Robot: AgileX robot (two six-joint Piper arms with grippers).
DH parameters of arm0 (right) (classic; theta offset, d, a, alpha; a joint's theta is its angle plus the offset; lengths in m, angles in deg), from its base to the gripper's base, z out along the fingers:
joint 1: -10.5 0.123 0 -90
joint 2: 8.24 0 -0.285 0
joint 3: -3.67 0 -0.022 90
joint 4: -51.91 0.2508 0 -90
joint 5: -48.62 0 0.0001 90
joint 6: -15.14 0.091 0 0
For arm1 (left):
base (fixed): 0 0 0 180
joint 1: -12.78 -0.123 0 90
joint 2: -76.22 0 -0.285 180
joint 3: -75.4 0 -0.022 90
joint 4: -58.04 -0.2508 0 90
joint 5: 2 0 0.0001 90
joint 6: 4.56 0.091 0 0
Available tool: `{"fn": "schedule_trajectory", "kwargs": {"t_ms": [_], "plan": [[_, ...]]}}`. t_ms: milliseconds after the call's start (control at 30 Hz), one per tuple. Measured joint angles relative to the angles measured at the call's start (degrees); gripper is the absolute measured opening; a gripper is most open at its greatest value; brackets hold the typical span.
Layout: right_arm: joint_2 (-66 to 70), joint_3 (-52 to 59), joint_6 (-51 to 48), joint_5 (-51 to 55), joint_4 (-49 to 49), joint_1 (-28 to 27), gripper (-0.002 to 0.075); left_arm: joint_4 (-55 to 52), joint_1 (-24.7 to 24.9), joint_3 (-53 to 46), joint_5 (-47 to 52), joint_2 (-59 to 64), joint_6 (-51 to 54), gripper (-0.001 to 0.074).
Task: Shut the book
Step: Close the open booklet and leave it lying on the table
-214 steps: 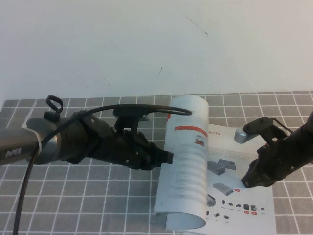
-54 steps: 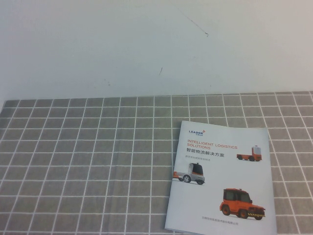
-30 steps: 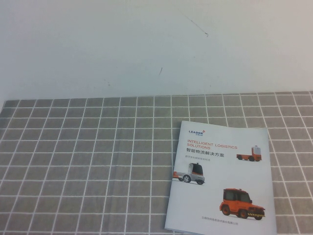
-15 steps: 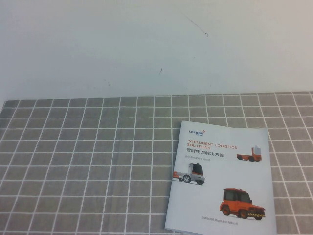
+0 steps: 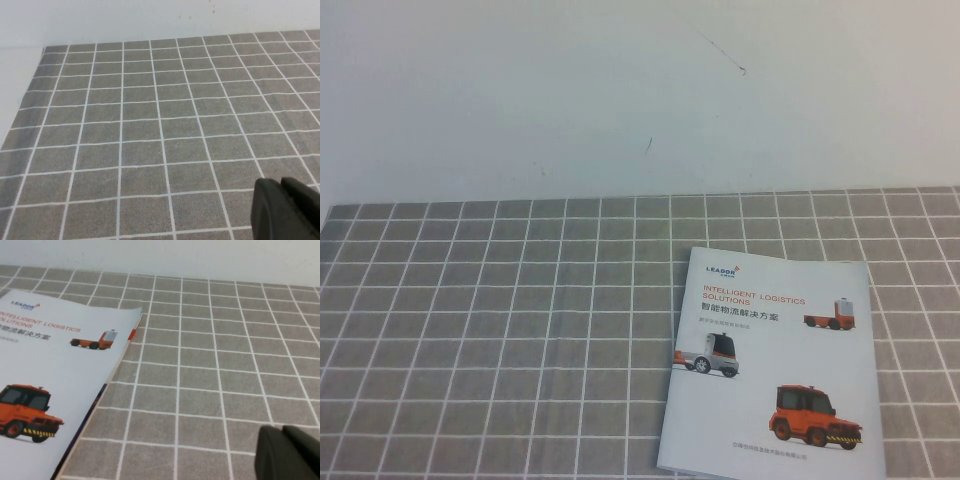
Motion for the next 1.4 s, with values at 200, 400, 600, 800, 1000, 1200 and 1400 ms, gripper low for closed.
{"fn": "schedule_trajectory", "kwargs": {"t_ms": [200, 400, 600, 800, 1000, 1200, 1400], "plan": [[0.0, 0.0, 0.0, 0.0, 0.0, 0.0, -0.0002, 0.0, 0.0, 0.0, 0.0, 0.0, 0.0, -0.0004], [0.0, 0.0, 0.0, -0.1, 0.0, 0.0, -0.0002, 0.0, 0.0, 0.0, 0.0, 0.0, 0.0, -0.0004], [0.0, 0.0, -0.1, -0.1, 0.0, 0.0, -0.0002, 0.0, 0.0, 0.0, 0.0, 0.0, 0.0, -0.0004], [0.0, 0.0, -0.1, -0.1, 0.0, 0.0, -0.0002, 0.0, 0.0, 0.0, 0.0, 0.0, 0.0, -0.0004], [0.0, 0.0, -0.1, -0.1, 0.0, 0.0, -0.0002, 0.0, 0.0, 0.0, 0.0, 0.0, 0.0, -0.0004], [0.0, 0.0, -0.1, -0.1, 0.0, 0.0, -0.0002, 0.0, -0.7, 0.0, 0.0, 0.0, 0.0, -0.0004], [0.0, 0.0, -0.1, -0.1, 0.0, 0.0, -0.0002, 0.0, -6.3, 0.0, 0.0, 0.0, 0.0, -0.0004]]}}
